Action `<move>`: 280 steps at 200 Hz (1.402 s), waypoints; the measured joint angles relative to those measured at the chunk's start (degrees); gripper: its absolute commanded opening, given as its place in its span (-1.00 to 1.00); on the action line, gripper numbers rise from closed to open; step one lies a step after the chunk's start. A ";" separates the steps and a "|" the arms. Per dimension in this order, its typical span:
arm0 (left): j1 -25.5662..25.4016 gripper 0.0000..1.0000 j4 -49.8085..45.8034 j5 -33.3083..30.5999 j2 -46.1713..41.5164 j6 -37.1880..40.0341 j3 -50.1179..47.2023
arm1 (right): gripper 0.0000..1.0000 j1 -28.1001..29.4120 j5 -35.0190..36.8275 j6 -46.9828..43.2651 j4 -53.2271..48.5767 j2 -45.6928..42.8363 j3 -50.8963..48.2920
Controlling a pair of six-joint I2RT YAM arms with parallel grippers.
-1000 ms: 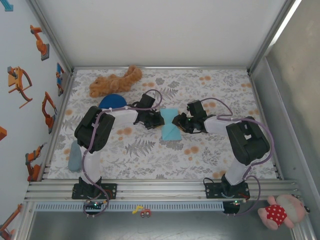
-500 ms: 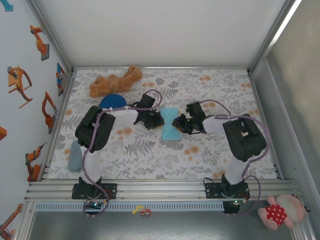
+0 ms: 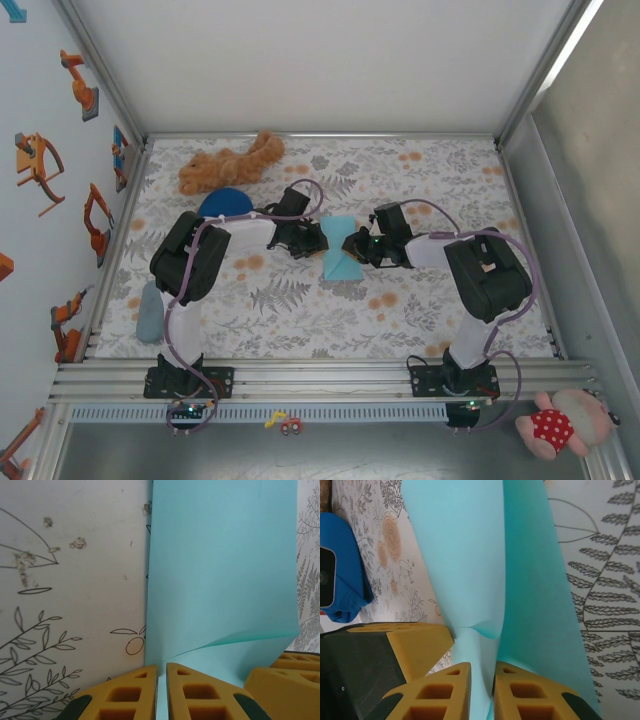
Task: Fold a paper plane with a square sheet of paper (pick it up from the middle)
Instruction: Pick up the paper from the center of the table, then turn over the paper at the center of the table.
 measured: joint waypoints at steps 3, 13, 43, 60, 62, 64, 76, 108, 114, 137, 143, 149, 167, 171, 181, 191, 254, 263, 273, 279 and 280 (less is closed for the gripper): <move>0.00 -0.70 0.00 0.00 0.00 -0.04 0.00 | -0.67 0.02 -0.09 0.00 0.09 0.04 0.00; 0.02 -0.70 0.00 0.04 0.00 -0.13 0.00 | -0.68 0.20 -0.33 -0.02 0.55 0.28 0.00; 0.07 -0.68 0.09 0.26 0.00 -0.48 0.00 | -0.72 1.11 -1.03 -0.02 1.66 2.05 0.00; 0.04 -0.66 0.15 0.33 0.00 -0.70 0.00 | -0.79 1.40 -1.16 -0.02 1.84 2.80 0.00; 0.07 -0.66 0.17 0.33 0.00 -0.72 0.00 | -0.80 1.40 -1.16 0.00 1.81 2.84 0.00; 0.07 -0.66 0.17 0.35 0.00 -0.72 0.00 | -0.82 1.40 -1.18 -0.07 1.84 2.86 0.00; 0.09 -0.64 0.22 0.48 0.00 -0.83 0.00 | -0.89 1.38 -1.18 0.04 1.95 2.86 0.00; 0.57 -0.53 0.55 0.33 -0.98 -1.46 -0.59 | -1.00 1.40 -0.96 -0.76 2.27 2.58 -0.02; 0.87 -0.50 0.98 0.22 -1.86 -1.81 -1.40 | -1.00 1.38 -0.85 -1.07 2.27 2.29 -0.02; 2.27 -0.37 2.95 0.24 -6.84 -3.10 -5.18 | -1.00 1.38 -0.50 -2.27 2.69 -0.35 -0.04; 2.64 -0.30 3.85 0.26 -8.52 -3.61 -6.32 | -1.00 1.38 -0.55 -2.51 3.26 -1.22 -0.04; 2.99 -0.25 4.83 0.28 -10.19 -4.11 -7.39 | -1.00 1.33 -0.74 -2.64 4.15 -2.12 -0.04; 4.04 -0.06 8.57 1.01 -15.39 -5.53 -10.49 | -1.00 1.27 -1.68 -2.64 7.08 -4.00 -0.02; 4.28 -0.01 9.51 1.22 -16.52 -5.92 -11.19 | -1.00 1.25 -1.92 -2.64 7.69 -4.33 0.00; 4.87 0.18 11.74 1.66 -19.28 -7.23 -12.92 | -1.00 1.20 -2.64 -2.49 9.18 -5.14 0.02; 5.35 0.37 13.20 1.97 -21.55 -8.07 -14.23 | -1.00 1.16 -3.37 -2.45 10.21 -5.86 0.20; 6.47 0.61 19.37 6.34 -25.64 -12.92 -16.52 | -1.00 1.16 -8.94 0.72 15.76 -8.83 3.13; 6.47 0.61 20.59 7.21 -25.64 -13.64 -16.85 | -1.00 1.16 -9.70 1.53 16.92 -8.94 3.32; 6.47 0.60 21.86 8.15 -25.64 -14.47 -17.22 | -1.00 1.16 -10.36 2.45 18.05 -8.96 3.39; 6.47 0.58 22.51 8.70 -25.64 -14.95 -17.35 | -1.00 1.16 -10.64 2.84 18.47 -8.96 3.39; 6.47 0.58 22.62 8.76 -25.64 -15.02 -17.38 | -1.00 1.14 -10.71 3.02 18.60 -8.96 3.39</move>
